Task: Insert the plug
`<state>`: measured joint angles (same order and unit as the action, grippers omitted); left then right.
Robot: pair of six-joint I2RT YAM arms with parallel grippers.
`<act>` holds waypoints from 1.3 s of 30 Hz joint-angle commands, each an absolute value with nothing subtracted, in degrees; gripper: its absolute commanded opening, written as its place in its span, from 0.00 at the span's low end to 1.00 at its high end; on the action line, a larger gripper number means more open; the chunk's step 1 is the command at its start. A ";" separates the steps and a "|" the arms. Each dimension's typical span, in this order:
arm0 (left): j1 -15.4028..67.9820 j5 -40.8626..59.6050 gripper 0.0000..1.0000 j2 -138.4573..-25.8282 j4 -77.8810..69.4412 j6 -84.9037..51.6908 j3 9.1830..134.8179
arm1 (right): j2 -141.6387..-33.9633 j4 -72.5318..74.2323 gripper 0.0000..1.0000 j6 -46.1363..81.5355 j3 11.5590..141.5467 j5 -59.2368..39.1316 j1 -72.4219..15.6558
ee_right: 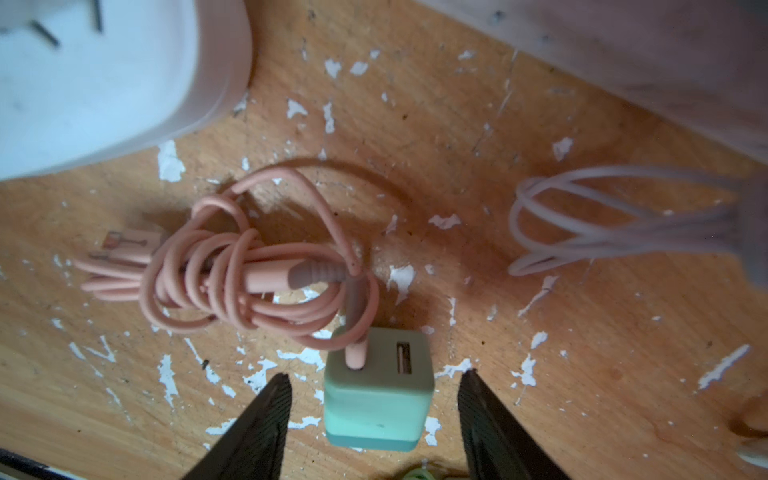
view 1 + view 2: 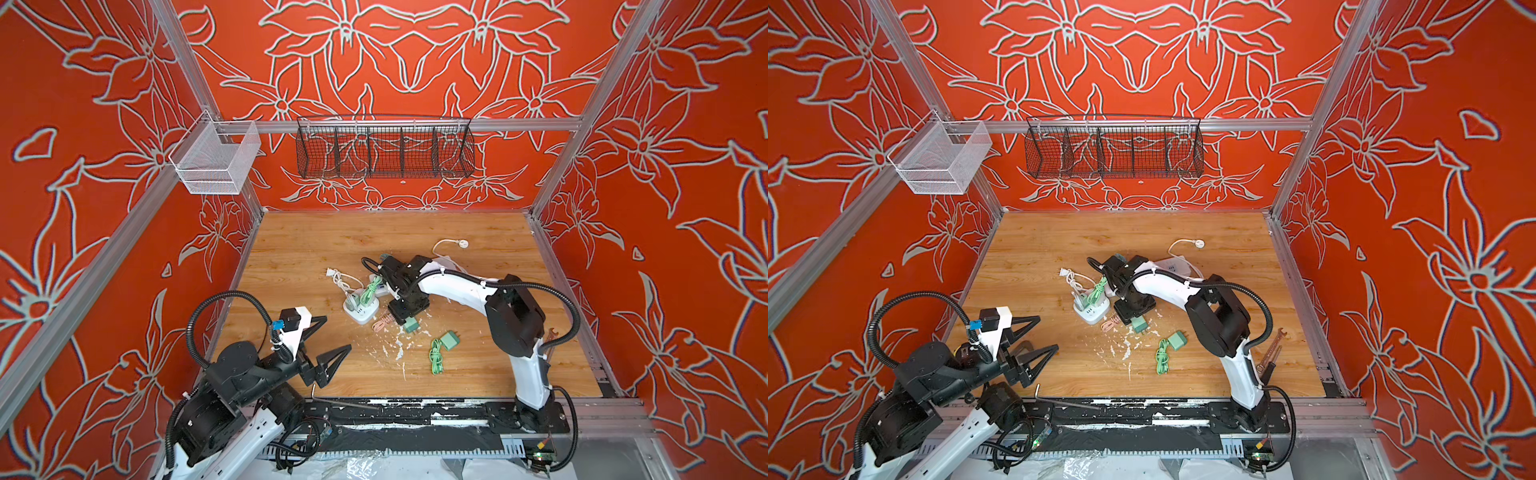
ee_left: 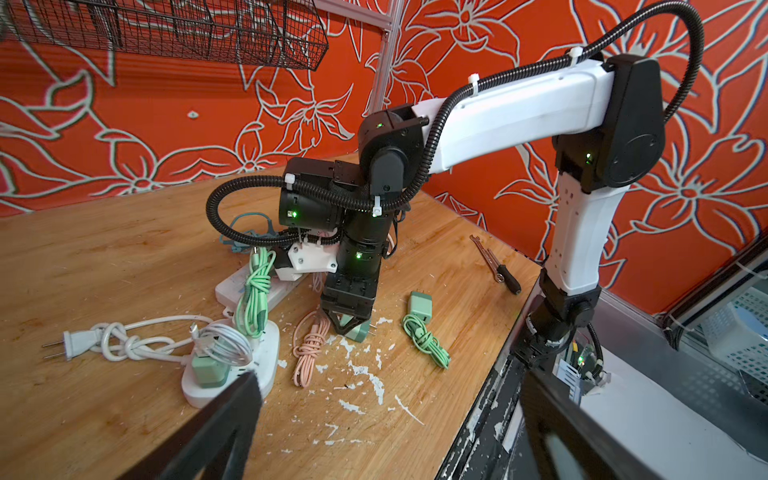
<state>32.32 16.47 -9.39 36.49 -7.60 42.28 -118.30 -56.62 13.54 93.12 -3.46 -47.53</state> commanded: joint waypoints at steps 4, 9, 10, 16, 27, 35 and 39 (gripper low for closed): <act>32.61 15.60 0.97 -8.36 36.43 -6.83 42.28 | -121.11 -60.53 0.62 12.49 95.11 -2.85 -47.46; 32.63 15.67 0.97 -7.91 35.98 -6.86 42.10 | -121.64 -60.55 0.60 12.84 94.34 -2.34 -47.51; 32.65 15.69 0.97 -7.91 35.95 -6.86 42.18 | -121.71 -60.56 0.59 12.92 94.28 -2.23 -47.47; 32.61 15.73 0.97 -7.48 35.86 -6.94 42.10 | -121.98 -62.96 0.55 13.03 94.66 -1.30 -47.48; 32.66 15.84 0.97 -6.87 35.51 -7.01 41.92 | -122.33 -62.91 0.47 13.92 93.98 -0.60 -47.72; 32.61 18.45 0.97 -8.90 32.94 -7.77 41.77 | -108.55 -61.20 0.38 14.90 89.85 -1.89 -47.81; 32.61 20.95 0.97 -11.63 28.72 -8.90 40.73 | -99.58 -56.38 0.38 15.84 86.83 -4.65 -47.81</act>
